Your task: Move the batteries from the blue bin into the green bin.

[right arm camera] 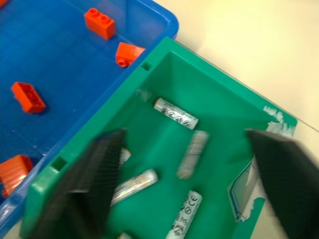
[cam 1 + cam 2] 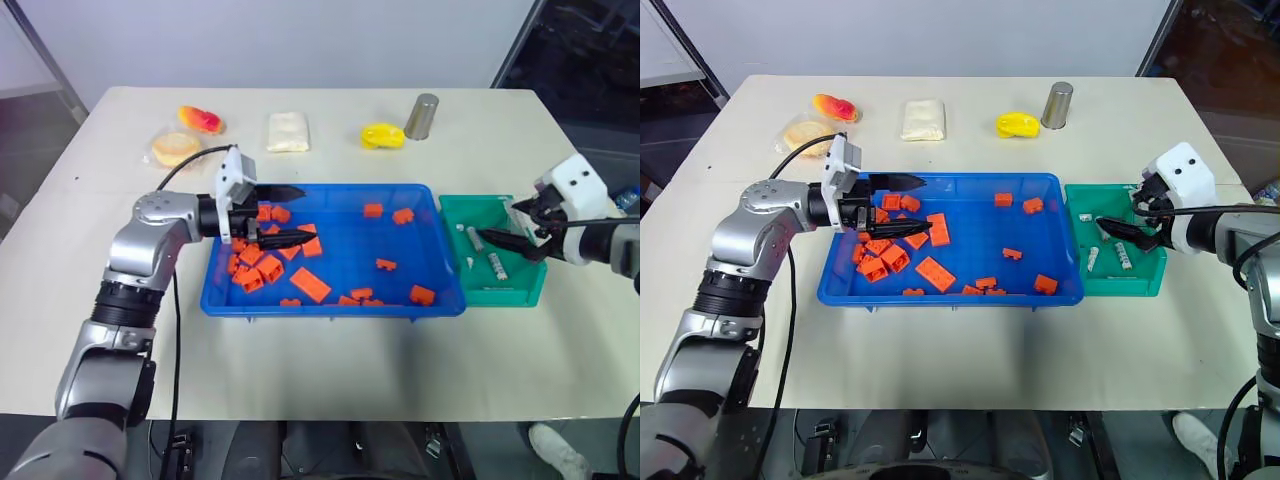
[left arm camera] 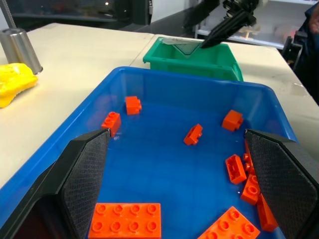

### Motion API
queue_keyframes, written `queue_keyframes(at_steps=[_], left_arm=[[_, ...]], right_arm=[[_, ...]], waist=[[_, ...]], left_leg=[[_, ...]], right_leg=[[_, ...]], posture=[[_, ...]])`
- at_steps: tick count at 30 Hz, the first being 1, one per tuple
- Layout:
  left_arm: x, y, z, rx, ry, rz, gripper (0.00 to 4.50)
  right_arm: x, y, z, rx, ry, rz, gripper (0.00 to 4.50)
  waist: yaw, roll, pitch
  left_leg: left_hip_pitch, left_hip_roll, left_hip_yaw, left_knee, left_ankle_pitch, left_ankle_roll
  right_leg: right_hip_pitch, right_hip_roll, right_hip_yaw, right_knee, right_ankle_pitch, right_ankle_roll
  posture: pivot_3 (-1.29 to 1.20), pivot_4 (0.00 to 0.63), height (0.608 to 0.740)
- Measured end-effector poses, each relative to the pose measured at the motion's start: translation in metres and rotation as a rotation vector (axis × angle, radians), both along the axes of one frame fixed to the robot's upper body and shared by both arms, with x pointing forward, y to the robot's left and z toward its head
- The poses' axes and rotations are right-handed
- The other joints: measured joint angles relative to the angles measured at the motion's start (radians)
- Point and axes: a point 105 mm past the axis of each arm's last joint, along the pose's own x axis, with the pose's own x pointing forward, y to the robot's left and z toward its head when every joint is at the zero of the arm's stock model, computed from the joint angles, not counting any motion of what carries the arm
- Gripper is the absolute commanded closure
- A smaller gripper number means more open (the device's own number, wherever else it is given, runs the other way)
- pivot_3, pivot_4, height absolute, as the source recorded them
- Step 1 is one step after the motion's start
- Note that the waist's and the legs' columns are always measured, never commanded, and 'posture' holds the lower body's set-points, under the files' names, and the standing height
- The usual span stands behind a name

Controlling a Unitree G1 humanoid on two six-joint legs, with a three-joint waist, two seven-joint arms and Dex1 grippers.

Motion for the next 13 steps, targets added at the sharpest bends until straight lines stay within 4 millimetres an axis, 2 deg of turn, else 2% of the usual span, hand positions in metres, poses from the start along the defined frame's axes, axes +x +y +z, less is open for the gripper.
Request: queue_keyframes(at_steps=[2,4,5,8,10,13], left_arm=[[0.004,0.004,0.006,-0.020,-0.031,0.034,0.00],[0.015,0.016,0.015,-0.069,-0.066,0.135,0.00],[0.023,0.028,0.024,-0.107,-0.098,0.220,0.00],[0.034,0.061,0.041,-0.168,-0.162,0.401,0.00],[0.036,0.092,0.047,-0.186,-0.204,0.546,0.00],[0.032,0.137,0.035,-0.172,-0.209,0.746,0.00]], right_arm=[[0.004,-0.004,0.002,0.009,-0.013,-0.015,0.04],[0.014,-0.015,0.013,0.036,-0.064,-0.058,0.04],[0.019,-0.030,0.023,0.055,-0.114,-0.118,0.04],[0.024,-0.064,0.036,0.058,-0.206,-0.240,0.04],[0.024,-0.092,0.031,0.070,-0.227,-0.341,0.04],[0.020,-0.127,0.014,0.103,-0.208,-0.478,0.04]], waist=[[-0.001,0.000,0.000],[-0.003,0.000,0.000],[-0.002,0.000,0.000],[0.000,0.000,0.000],[0.000,0.000,0.000],[-0.002,0.000,0.000]], left_leg=[[0.000,0.000,0.000,0.000,0.000,0.000],[0.000,0.000,0.000,0.000,0.000,0.000],[0.000,0.000,0.000,0.000,0.000,0.000],[0.000,0.000,0.000,-0.001,0.000,0.000],[0.000,0.000,0.001,-0.001,0.000,0.000],[0.001,0.000,0.001,-0.001,0.000,0.000]], right_leg=[[0.000,0.000,0.000,0.000,0.000,0.000],[0.000,0.000,0.000,0.000,0.000,0.000],[0.000,0.000,0.000,0.000,0.000,0.000],[0.000,0.000,0.000,0.000,0.000,0.000],[0.000,-0.001,0.000,0.000,0.000,0.000],[0.000,-0.002,0.001,0.000,0.000,0.000]], posture=[[0.00,0.150,0.740],[0.00,0.150,0.740],[0.00,0.150,0.740],[0.00,0.150,0.740],[0.00,0.150,0.740],[0.00,0.150,0.740]])
